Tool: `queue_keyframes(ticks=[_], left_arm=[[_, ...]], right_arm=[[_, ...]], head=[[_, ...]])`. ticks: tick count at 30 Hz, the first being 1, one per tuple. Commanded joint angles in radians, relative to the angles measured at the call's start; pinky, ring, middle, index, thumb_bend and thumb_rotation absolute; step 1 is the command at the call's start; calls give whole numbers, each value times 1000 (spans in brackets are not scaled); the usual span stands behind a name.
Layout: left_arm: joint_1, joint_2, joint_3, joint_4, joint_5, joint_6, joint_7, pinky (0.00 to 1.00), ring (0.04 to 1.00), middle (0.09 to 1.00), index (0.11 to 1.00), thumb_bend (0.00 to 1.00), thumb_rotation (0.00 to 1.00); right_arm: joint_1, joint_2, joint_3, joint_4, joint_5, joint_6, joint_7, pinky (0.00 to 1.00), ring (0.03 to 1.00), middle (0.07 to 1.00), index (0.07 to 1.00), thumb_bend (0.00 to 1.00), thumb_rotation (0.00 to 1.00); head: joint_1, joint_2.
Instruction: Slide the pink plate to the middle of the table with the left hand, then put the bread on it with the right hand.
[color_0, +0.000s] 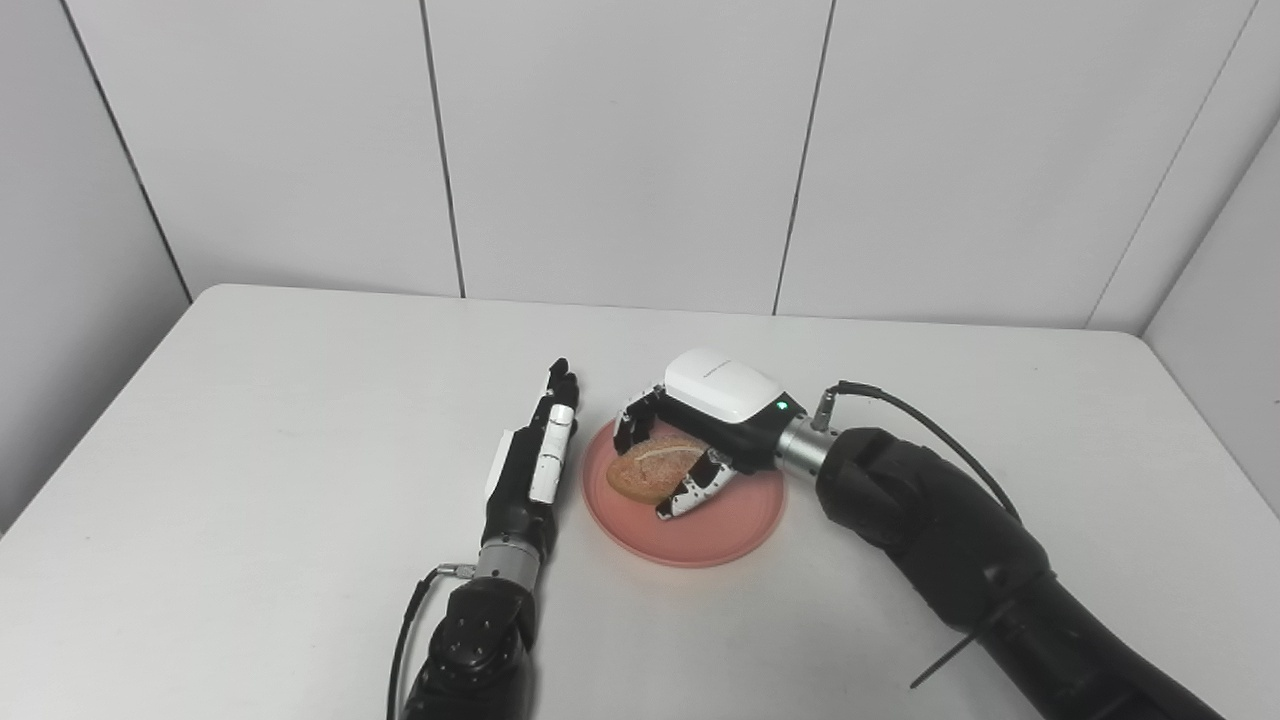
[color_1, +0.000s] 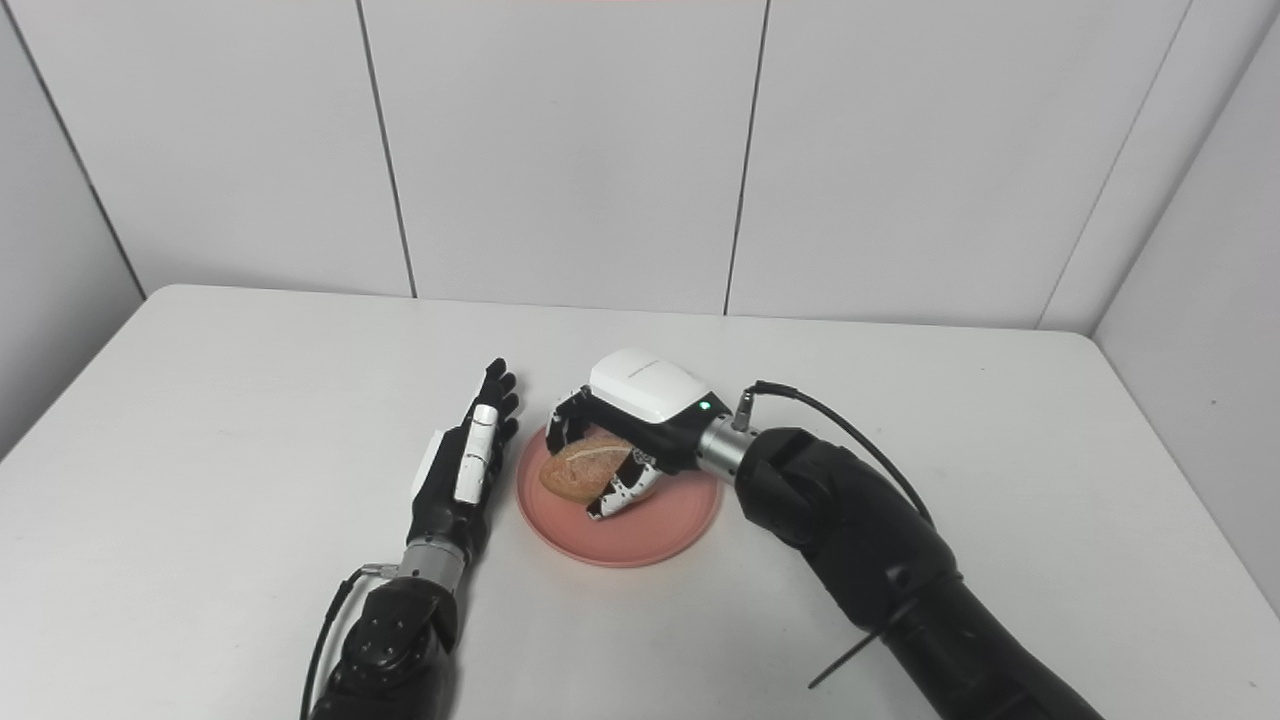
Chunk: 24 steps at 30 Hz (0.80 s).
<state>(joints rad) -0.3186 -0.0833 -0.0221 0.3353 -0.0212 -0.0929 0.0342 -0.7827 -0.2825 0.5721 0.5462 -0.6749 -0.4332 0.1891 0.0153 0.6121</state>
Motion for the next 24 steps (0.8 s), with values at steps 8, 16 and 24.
queue_keyframes(ticks=[8,16,24], left_arm=[[0,-3,2,-10,-4,-20,-5,1000,1000,1000,1000,746,1000],[19,-4,1,-36,-36,-15,-36,1000,1000,1000,1000,743,1000],[39,-2,5,-59,-70,-24,-62,1000,1000,1000,1000,723,1000]], right_arm=[[-29,-21,-27,-45,18,-10,78,851,899,905,877,709,715],[52,-18,-107,-122,26,17,35,924,954,958,923,696,742],[148,0,-210,-239,43,59,-26,994,974,993,991,657,823]], head=[[-2,-2],[-2,-1],[-4,0]])
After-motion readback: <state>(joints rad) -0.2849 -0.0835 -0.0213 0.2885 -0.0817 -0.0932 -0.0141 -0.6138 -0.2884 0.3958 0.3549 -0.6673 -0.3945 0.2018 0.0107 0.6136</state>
